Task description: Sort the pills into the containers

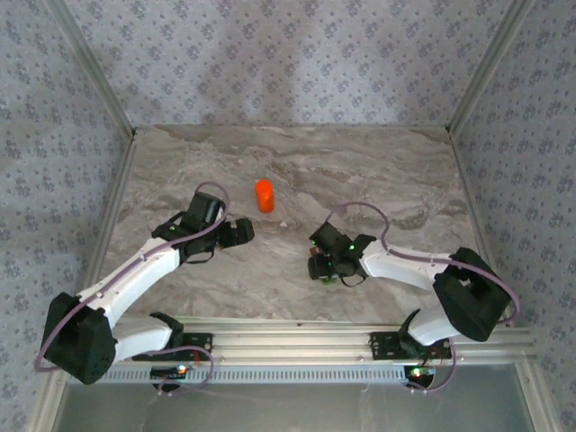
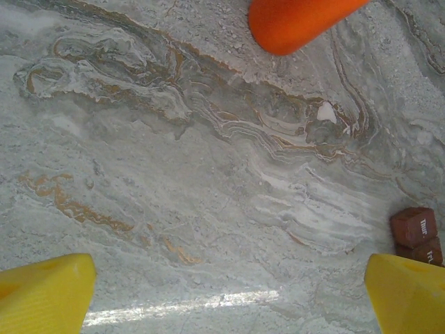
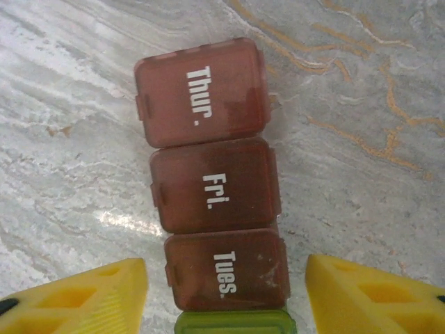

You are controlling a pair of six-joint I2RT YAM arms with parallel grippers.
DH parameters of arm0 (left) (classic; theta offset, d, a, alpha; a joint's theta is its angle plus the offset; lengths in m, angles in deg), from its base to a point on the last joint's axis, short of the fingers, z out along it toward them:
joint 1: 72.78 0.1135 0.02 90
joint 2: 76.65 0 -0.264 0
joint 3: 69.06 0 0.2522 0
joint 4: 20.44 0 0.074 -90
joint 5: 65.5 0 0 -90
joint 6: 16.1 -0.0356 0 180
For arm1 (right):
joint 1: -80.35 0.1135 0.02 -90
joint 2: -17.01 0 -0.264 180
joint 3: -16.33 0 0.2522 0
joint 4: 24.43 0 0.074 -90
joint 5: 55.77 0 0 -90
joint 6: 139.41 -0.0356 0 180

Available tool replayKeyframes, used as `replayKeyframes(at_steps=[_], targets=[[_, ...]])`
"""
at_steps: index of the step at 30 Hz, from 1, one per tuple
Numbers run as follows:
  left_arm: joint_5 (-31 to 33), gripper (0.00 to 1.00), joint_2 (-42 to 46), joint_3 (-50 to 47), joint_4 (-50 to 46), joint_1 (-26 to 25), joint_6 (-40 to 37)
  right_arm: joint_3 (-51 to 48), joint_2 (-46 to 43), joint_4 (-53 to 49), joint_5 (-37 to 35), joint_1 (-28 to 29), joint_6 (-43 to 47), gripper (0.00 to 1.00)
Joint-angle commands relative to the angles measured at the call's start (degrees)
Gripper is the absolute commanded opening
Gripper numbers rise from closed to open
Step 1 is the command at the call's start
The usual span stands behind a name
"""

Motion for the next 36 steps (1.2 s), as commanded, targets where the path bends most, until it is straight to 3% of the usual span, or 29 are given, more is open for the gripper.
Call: replayKeyframes(at_steps=[1, 9, 17, 19, 22, 27, 36], targets=[[-0.23, 1.0, -0.05, 0.63, 1.04, -0.35, 0.78, 0.16, 1.65, -0.41, -1.03, 0.19, 0.13, 0.56], [-1.92, 1.0, 1.16, 1.18, 2.27, -0.27, 2.86, -0.93, 0.69, 0.71, 2.36, -1.59, 3.65, 0.23], [-13.55, 0.96, 1.6, 4.13, 8.41, -0.27, 6.15, -1.9, -12.78, 2.38, 14.79, -10.05, 8.63, 0.18], [-14.44, 0.96, 0.89, 5.06, 8.87, -0.3, 7.27, -1.15, -14.13, 0.74, 15.31, -12.1, 8.71, 0.22], [-13.56, 0.96, 0.65, 5.09, 9.63, -0.36, 8.02, 0.92, -12.67, -1.32, 13.58, -12.26, 8.38, 0.43], [-8.25, 0.97, 1.08, 4.75, 6.7, -0.25, 7.95, 6.14, -6.35, -5.25, 7.98, -6.05, 4.73, 0.66], [-6.48, 0.98, 3.31, 0.73, 6.43, 2.08, 9.47, 16.32, 8.51, -15.69, -3.6, 1.75, -4.56, 0.68]])
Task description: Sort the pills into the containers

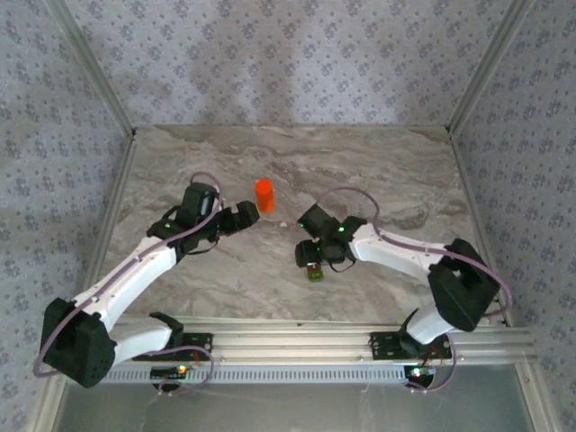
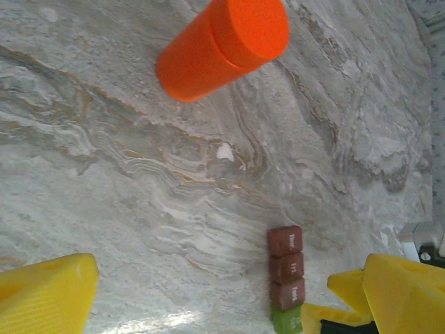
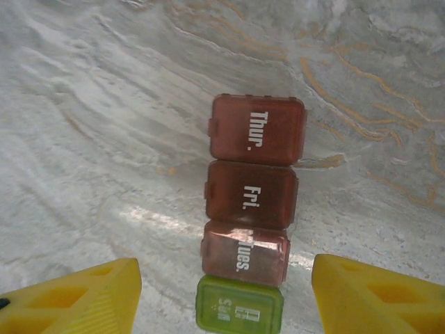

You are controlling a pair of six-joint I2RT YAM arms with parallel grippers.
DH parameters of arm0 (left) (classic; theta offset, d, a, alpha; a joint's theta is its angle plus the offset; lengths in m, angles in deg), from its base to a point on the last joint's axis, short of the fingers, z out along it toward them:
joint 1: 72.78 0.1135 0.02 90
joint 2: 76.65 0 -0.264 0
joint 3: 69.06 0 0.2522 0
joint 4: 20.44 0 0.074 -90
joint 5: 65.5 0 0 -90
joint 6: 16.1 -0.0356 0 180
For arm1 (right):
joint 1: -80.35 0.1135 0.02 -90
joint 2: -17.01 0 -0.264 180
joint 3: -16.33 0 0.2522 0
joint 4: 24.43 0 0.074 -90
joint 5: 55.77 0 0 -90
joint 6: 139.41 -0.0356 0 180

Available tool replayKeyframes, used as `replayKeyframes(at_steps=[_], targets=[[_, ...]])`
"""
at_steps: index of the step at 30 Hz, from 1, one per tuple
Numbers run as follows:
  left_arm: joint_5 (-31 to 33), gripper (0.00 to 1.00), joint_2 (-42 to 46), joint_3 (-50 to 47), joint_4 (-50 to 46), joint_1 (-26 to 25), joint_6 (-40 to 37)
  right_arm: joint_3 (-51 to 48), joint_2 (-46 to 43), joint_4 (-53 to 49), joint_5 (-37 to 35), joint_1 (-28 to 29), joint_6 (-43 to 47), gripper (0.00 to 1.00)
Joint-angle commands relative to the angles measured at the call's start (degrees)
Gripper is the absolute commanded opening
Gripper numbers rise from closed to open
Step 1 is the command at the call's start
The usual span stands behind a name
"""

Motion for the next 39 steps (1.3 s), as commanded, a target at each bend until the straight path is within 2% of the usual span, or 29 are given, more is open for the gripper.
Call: replayKeyframes(at_steps=[1, 9, 21, 24, 29, 33, 39], targets=[[1.0, 0.98, 2.1, -1.39, -0.78, 0.81, 0.94, 2.69, 3.53, -6.83, -6.17, 1.59, -4.75, 0.69], [0.47, 0.98, 3.09, -2.34, -1.47, 1.56, 0.52, 2.18, 8.13, -3.87, -4.64, 2.17, -5.72, 0.69], [0.17, 0.98, 2.57, -2.37, -1.59, 1.76, 0.47, 2.08, 11.99, 0.27, -3.66, 2.07, -5.27, 0.63], [0.23, 0.98, 2.57, -2.31, -1.5, 1.74, 0.47, 1.97, 12.38, 0.14, -3.39, 1.99, -5.06, 0.56], [0.11, 0.98, 2.64, -1.89, -1.43, 1.74, 0.66, 0.42, 10.12, 1.04, -2.71, 1.34, -3.61, 0.32], [-2.81, 0.97, 2.33, -0.65, -0.88, 1.74, 0.39, -2.76, 4.98, 4.45, 1.0, -1.53, 0.31, 0.19], [-10.52, 0.96, -0.16, 3.24, 0.4, 0.77, 0.47, -6.97, -6.61, 10.64, 15.83, -8.11, 11.8, 0.18]])
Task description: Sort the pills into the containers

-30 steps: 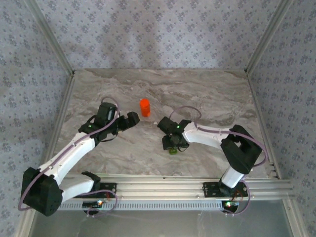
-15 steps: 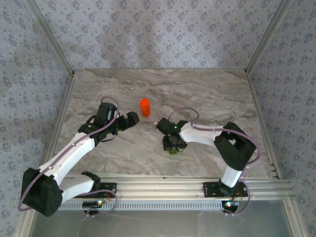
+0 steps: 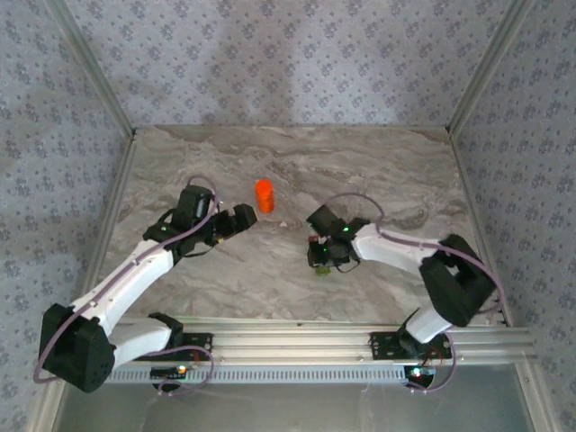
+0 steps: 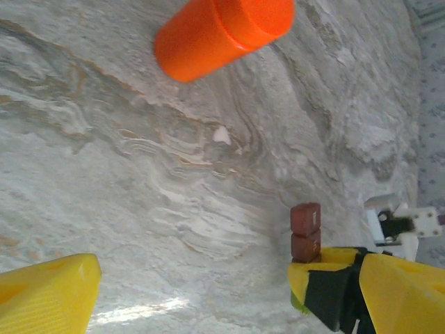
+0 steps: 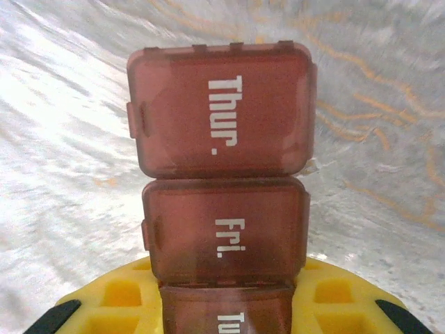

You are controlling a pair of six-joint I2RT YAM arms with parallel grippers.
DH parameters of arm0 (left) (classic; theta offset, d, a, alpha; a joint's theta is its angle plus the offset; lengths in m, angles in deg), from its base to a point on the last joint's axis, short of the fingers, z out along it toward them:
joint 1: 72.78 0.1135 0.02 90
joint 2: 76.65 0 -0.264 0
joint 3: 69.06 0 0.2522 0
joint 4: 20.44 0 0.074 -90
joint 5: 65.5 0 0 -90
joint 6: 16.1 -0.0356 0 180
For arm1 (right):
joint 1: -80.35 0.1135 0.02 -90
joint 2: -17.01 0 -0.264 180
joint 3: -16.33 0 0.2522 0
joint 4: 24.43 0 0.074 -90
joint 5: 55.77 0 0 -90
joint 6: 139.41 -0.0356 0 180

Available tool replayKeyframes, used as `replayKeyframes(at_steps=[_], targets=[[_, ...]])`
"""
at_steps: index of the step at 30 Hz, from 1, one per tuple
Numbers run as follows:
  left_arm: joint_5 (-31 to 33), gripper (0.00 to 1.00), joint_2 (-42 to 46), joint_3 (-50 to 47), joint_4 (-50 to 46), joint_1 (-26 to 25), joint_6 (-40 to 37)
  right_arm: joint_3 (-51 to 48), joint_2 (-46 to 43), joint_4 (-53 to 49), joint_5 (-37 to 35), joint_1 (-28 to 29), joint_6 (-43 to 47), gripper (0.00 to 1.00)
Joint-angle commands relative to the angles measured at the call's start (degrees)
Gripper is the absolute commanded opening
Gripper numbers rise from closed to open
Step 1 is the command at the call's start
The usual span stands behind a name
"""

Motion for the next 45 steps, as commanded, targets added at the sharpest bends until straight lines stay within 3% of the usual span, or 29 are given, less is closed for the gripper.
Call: replayKeyframes(at_steps=[1, 9, 25, 45], targets=[[-6.19, 0.96, -1.47, 4.58, 1.21, -1.0, 0.12, -0.88, -6.74, 4.25, 11.05, -2.81, 8.16, 0.18], [-10.42, 0.96, -6.14, 8.84, 7.83, -5.55, 4.61, 0.2, -14.4, 4.59, 18.09, -5.48, 9.45, 0.18], [-13.61, 0.94, -11.71, 11.62, 16.98, -7.53, 11.78, 5.55, -8.38, 5.73, 12.6, -0.92, 5.47, 0.17], [-14.47, 0.93, -14.22, 10.4, 21.86, -9.24, 16.02, 8.86, -3.73, 9.39, 10.63, -0.38, 1.3, 0.16]])
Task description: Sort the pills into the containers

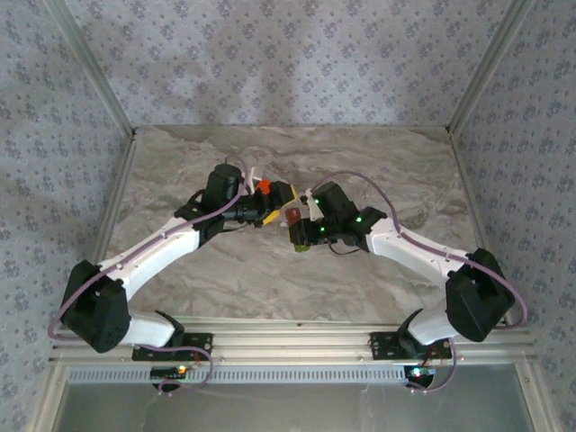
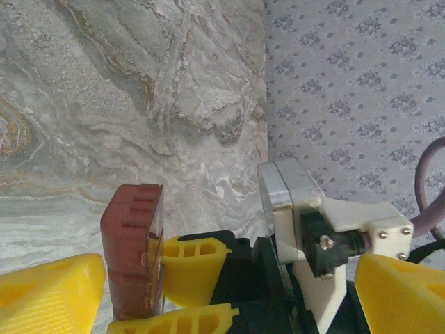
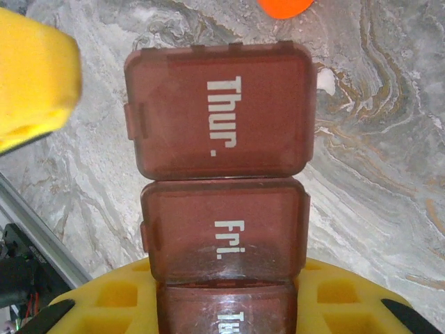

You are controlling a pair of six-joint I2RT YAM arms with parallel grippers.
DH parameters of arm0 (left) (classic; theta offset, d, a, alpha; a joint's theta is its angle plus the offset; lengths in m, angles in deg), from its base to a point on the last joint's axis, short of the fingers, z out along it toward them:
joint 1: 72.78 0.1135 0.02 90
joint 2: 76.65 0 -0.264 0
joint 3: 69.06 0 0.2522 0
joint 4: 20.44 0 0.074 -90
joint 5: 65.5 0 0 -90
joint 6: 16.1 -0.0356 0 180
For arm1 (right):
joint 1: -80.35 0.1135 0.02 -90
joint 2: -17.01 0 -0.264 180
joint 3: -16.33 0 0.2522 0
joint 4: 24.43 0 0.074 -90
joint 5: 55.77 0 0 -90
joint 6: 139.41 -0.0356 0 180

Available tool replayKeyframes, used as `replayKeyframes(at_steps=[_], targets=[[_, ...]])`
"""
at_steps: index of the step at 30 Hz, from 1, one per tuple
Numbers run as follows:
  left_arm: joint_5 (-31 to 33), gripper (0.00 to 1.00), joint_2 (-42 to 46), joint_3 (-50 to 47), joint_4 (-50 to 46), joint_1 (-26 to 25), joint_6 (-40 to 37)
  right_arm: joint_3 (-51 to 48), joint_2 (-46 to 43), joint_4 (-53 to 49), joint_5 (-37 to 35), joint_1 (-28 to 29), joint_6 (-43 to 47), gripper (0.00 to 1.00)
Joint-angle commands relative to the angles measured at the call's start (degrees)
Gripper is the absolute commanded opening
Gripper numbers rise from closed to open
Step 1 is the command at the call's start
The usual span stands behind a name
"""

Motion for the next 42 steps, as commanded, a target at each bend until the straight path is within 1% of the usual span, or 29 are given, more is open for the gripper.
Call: replayKeyframes(at_steps=[1, 20, 35, 42], targets=[[-1.48, 0.93, -0.72, 0.7, 2.97, -0.65, 1.17, 2.35, 1.36, 1.81, -0.3, 0.49, -1.57, 0.16], [-0.78, 0.92, -2.12, 2.08, 3.63, -1.15, 1.61, 2.94, 3.0, 3.33, 0.7, 1.54, -2.35, 0.15], [-0.78, 0.92, -3.37, 5.69, 4.04, -2.04, 2.3, 1.98, 3.58, 3.82, 0.61, 2.11, -2.8, 0.15], [-1.57, 0.93, -3.28, 6.37, 9.5, -2.24, 6.23, 1.58, 3.7, 3.89, 0.56, 1.95, -2.97, 0.14]])
